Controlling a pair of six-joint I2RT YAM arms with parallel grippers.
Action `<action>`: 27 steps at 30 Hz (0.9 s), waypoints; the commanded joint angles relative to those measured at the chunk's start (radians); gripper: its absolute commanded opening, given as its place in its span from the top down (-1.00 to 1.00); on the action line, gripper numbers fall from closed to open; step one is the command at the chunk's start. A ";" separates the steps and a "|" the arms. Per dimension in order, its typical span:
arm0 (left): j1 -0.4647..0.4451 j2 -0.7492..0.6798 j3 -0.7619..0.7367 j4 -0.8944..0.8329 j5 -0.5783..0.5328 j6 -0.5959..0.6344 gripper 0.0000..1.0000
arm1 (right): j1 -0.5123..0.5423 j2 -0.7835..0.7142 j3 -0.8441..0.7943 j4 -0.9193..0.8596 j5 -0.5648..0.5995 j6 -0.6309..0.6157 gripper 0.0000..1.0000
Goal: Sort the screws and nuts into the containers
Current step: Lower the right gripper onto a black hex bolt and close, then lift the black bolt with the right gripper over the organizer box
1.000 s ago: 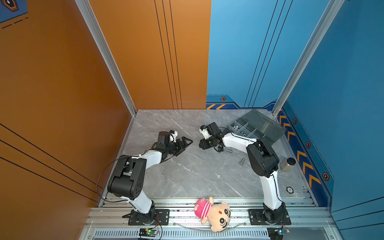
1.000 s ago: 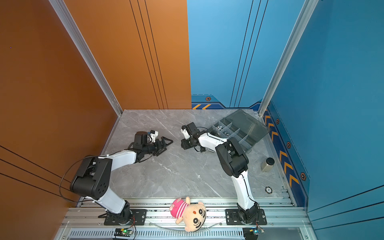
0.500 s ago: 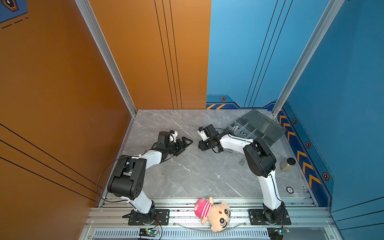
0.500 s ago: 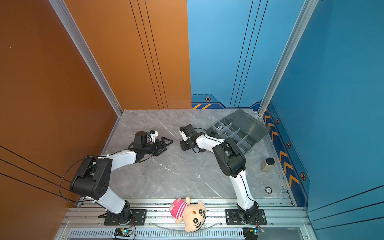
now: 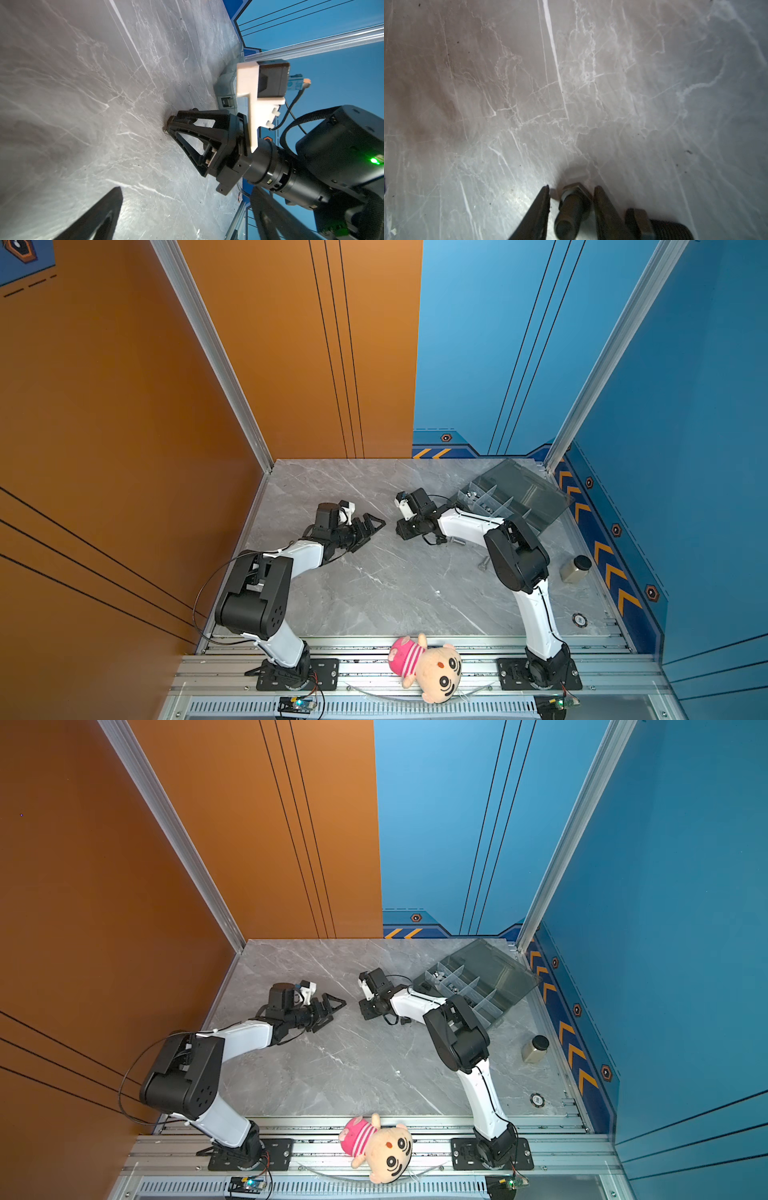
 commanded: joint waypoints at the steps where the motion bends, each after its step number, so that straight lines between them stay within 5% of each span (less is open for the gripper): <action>1: 0.010 -0.007 -0.008 0.012 0.021 0.001 -0.95 | -0.003 0.017 0.022 0.006 0.028 0.004 0.34; 12: 0.010 -0.009 -0.007 0.012 0.020 -0.001 -0.95 | -0.024 -0.047 -0.057 0.071 0.016 0.021 1.00; 21: 0.007 -0.008 -0.003 0.014 0.022 -0.004 -0.95 | -0.148 -0.276 -0.207 0.226 -0.160 0.148 1.00; 27: 0.001 -0.001 0.005 0.016 0.021 -0.005 -0.95 | -0.263 -0.389 -0.246 0.201 -0.150 0.177 1.00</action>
